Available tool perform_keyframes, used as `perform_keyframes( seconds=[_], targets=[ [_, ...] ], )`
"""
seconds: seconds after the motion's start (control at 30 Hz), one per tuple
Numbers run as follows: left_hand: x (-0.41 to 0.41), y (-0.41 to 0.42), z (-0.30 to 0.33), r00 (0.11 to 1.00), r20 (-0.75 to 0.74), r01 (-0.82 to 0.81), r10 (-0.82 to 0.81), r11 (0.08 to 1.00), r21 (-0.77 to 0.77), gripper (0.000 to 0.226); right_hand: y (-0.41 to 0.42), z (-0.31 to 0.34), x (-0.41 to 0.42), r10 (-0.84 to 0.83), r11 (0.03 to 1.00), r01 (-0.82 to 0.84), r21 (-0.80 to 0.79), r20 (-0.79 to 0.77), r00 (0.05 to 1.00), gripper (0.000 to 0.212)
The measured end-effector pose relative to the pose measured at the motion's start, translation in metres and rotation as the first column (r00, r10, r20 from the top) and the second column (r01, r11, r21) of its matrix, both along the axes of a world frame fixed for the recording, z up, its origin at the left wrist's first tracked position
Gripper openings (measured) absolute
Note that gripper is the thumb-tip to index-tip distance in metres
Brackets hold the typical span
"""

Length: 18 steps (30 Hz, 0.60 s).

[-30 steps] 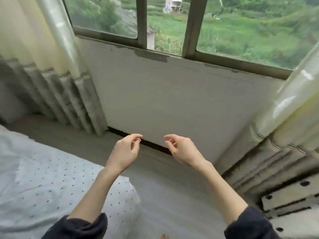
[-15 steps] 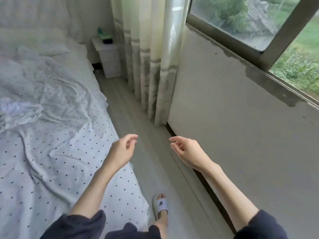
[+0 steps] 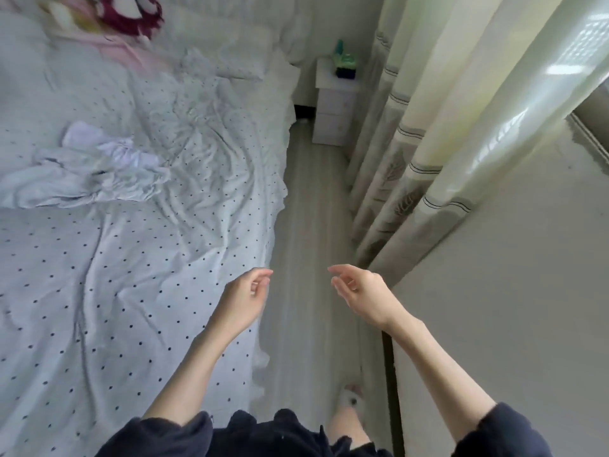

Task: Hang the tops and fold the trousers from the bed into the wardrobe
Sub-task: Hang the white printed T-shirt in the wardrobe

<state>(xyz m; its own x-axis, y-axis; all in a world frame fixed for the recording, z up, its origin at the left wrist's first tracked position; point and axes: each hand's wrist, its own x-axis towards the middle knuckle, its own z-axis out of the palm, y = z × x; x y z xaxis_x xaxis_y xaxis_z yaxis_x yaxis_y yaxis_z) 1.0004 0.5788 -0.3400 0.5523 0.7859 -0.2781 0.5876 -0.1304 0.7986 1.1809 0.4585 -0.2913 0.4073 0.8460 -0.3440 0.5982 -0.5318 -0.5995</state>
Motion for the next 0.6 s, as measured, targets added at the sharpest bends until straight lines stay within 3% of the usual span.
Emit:
perform_keyframes(
  seconds=[0.27, 0.33, 0.6],
  targets=[
    [0.085, 0.101, -0.018, 0.945, -0.095, -0.314, 0.313, 0.949, -0.001, 0.028, 0.169, -0.003, 0.128, 0.342, 0.940, -0.341, 0.018, -0.032, 0.939, 0.029],
    [0.094, 0.115, -0.009, 0.939, -0.101, -0.329, 0.328, 0.944, 0.006, 0.028, 0.190, 0.003, 0.144, 0.369, 0.929, -0.367, 0.045, -0.036, 0.929, 0.029],
    [0.137, 0.191, -0.007, 0.784, -0.119, -0.614, 0.609, 0.790, -0.006, 0.026, 0.354, -0.011, 0.188, 0.641, 0.766, -0.642, 0.028, -0.117, 0.759, 0.030]
  ],
)
